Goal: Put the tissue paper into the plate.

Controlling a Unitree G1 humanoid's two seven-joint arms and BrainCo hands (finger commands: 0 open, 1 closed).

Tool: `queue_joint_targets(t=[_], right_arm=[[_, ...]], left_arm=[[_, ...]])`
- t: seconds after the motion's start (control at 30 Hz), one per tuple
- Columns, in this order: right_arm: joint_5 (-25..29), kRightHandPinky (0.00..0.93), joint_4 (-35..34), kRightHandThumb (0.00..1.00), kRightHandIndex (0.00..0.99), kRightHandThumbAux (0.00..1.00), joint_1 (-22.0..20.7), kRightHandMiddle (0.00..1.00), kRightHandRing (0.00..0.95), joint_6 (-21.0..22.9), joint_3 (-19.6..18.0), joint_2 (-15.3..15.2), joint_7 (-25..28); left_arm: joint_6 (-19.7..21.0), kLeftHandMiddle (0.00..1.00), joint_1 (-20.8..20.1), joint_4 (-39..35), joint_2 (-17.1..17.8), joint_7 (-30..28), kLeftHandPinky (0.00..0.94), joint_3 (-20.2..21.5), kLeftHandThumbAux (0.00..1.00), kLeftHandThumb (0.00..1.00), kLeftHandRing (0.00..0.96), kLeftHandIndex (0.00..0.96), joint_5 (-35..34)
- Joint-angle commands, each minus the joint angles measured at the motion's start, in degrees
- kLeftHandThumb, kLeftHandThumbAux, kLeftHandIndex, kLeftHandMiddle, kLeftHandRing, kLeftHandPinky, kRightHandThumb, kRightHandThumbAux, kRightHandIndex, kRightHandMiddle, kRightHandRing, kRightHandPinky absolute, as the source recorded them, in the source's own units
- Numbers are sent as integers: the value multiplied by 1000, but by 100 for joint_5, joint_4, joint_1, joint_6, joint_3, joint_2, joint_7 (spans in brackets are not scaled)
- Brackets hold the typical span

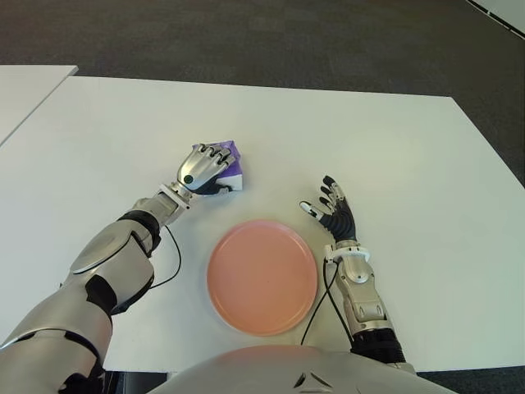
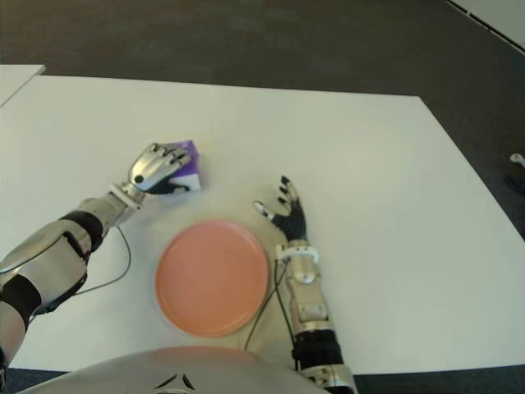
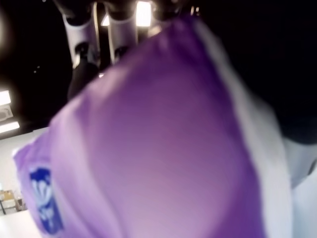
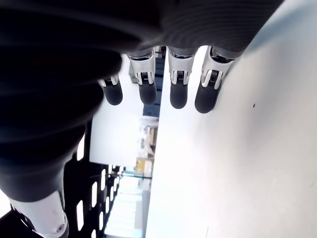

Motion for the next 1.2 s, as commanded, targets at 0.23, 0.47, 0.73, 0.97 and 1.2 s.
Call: queue_joint_targets(t=[0.23, 0.47, 0.73, 0.97, 1.2], right_arm=[[102, 113, 275, 200, 0, 726, 203, 56, 76, 166, -45, -5, 101], [95, 107, 292, 189, 0, 724, 198, 52, 71, 151, -56, -16, 111], [105, 111, 344, 183, 0, 728, 168, 53, 73, 113, -64, -16, 129], [79, 120, 337, 194, 0, 732, 161, 56, 78, 140, -57, 3, 107], [66, 108, 384, 195, 0, 730, 146, 54, 73, 116, -57, 6, 95]], left_arm=[[-236, 854, 80, 75, -117, 216, 836, 37, 698, 750, 851, 442, 8], [-204, 855, 72, 78, -128, 314, 836, 27, 698, 750, 852, 442, 36], [-249, 859, 74, 77, -152, 428, 840, 80, 698, 751, 855, 442, -15], [-333, 862, 41, 79, -134, 514, 835, 139, 698, 751, 859, 442, -21], [-461, 863, -123, 46, -32, 583, 834, 265, 697, 752, 860, 442, -71]])
